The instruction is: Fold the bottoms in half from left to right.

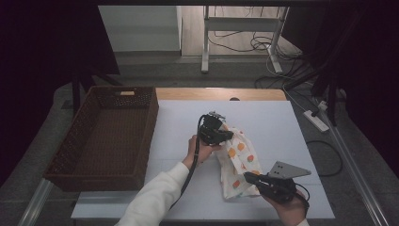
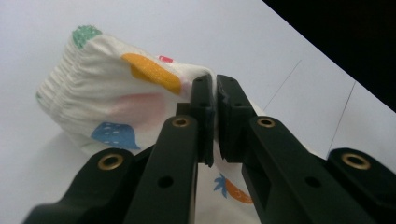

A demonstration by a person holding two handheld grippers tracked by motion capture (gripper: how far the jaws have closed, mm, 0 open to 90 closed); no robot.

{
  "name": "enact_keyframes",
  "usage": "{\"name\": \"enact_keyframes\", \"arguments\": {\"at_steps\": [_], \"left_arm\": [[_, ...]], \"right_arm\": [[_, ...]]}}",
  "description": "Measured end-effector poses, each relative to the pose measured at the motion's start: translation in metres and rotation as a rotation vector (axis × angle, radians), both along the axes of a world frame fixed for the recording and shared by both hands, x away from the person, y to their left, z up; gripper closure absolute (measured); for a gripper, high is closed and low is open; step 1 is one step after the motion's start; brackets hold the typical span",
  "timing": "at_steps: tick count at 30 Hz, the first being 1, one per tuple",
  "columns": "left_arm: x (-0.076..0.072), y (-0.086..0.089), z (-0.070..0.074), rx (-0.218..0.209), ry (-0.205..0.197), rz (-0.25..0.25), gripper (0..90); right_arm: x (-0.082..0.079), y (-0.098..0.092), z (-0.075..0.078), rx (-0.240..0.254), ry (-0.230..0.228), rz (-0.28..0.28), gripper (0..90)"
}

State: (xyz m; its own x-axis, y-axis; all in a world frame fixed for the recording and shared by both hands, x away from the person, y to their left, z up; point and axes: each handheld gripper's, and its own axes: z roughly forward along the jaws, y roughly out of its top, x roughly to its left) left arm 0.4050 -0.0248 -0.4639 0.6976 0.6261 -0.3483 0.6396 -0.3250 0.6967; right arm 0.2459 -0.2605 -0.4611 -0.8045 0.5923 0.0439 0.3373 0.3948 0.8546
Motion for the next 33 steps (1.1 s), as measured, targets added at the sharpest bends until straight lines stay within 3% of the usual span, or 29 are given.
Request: {"name": "enact_keyframes", "arguments": {"at_steps": [33], "left_arm": [[0.013,-0.029,-0.014,0.008,0.019,-0.032,83.5]], "right_arm": [[0.003,-0.025,-0.007,-0.028,0.029,-0.073,86.2]]}}
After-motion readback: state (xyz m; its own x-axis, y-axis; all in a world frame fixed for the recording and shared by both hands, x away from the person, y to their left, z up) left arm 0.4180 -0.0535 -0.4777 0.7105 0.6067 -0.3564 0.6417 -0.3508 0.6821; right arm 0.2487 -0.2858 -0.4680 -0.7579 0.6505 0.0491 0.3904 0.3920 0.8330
